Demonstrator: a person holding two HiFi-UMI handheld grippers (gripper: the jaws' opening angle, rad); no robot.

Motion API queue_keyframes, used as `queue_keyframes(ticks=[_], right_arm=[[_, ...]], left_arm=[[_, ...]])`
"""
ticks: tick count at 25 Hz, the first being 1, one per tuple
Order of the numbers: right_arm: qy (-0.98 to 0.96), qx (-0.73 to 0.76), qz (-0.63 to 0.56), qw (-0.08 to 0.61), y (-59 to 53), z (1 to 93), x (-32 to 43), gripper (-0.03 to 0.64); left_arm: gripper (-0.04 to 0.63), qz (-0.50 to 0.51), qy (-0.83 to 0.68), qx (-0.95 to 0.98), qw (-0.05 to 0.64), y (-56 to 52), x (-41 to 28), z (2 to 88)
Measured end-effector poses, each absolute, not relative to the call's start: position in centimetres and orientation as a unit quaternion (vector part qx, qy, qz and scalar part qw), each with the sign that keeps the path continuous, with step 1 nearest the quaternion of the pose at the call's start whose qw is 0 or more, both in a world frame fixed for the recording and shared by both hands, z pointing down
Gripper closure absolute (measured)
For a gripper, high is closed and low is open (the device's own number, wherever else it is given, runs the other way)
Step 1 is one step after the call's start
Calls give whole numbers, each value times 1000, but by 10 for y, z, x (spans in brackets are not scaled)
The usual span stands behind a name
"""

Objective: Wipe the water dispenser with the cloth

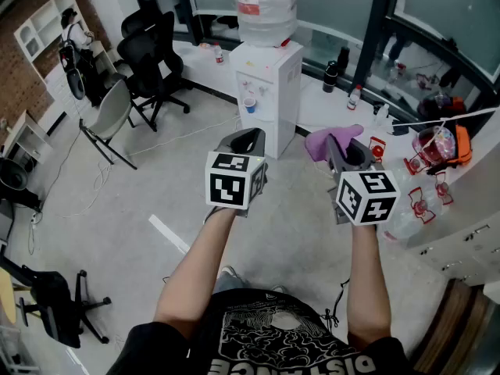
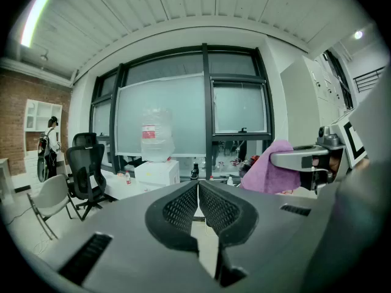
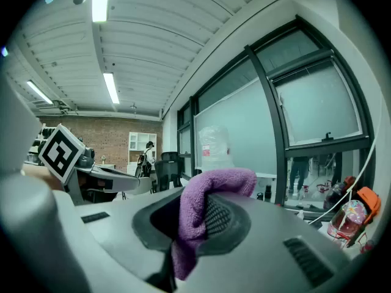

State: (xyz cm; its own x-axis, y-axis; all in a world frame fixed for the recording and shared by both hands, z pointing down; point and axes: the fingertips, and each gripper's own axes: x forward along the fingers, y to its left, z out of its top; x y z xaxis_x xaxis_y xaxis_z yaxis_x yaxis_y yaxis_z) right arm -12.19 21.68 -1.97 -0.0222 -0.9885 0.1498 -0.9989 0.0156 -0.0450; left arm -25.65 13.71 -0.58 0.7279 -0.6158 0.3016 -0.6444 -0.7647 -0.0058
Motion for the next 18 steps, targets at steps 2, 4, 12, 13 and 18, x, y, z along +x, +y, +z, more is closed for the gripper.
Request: queue_keyframes(ticks=[2,4,12,13,18], right_arm=[[-710,700,71,34,217,-19,-118,572],[-710,699,72,30,217,-19,-114,572],[-710,700,75,32,212,-16,-103,572],[-709,700,76,33,210,-14,-101,572],[-704,705,77,38,191,-9,-87,572]], left_arm=[[568,144,-342,927,51,136,-255,-6],[568,143,-345,926,52,135,-253,-7],[568,142,-339,929,47,123,-236,-13],[568,142,-337,929,48,120,-233,-12],[568,140,-329,932,49,96,-215,-8]])
